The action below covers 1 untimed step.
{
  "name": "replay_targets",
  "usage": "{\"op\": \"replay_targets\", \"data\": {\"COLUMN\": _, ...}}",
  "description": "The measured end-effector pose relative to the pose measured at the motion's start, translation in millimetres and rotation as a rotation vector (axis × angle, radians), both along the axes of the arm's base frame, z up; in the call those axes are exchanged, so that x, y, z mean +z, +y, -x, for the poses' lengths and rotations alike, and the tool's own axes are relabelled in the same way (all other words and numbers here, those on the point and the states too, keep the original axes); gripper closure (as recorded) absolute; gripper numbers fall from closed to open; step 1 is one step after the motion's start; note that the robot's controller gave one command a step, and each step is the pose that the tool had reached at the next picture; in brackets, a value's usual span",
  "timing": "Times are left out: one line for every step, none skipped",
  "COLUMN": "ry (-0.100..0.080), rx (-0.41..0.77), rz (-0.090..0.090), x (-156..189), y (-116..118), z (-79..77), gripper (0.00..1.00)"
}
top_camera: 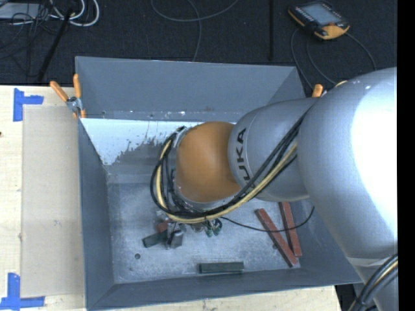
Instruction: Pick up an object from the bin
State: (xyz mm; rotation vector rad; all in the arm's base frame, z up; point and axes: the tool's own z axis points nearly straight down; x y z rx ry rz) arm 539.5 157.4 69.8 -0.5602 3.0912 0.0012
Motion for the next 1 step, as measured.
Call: {"op": "replay_targets", "data": {"ry": -0.006, "rx": -0.044, "rz": -0.002, "x": 161.7, "y": 26.8, "z": -5.2, "gripper": 1.00}}
